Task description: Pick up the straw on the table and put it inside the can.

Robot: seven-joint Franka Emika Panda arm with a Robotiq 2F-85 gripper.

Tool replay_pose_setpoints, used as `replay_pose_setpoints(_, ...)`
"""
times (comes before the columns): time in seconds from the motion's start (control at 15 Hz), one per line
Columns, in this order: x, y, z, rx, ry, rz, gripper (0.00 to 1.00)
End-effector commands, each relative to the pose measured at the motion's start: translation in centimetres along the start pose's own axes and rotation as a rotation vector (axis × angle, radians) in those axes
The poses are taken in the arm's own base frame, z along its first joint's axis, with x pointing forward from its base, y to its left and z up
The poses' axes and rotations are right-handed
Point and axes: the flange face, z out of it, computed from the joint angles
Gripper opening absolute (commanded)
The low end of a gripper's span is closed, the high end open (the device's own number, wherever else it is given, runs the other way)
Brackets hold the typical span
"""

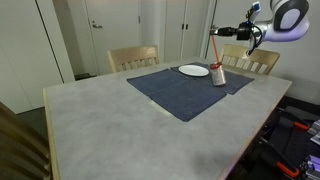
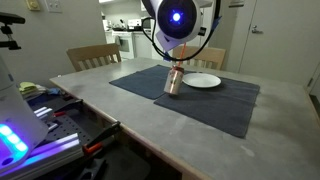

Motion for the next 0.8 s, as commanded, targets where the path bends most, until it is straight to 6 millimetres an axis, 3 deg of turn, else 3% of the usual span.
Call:
replay_pose_setpoints(0.0,1.6,-0.7,0.0,-0.006,0.019,0.007,0.02)
replay_pose_setpoints(0.33,3.0,-0.5,-0.6,-0.013,0.055,0.023,0.02)
replay_pose_setpoints(0.73,3.1,-0.6,-1.0,-0.017,0.100,0.031,0.02)
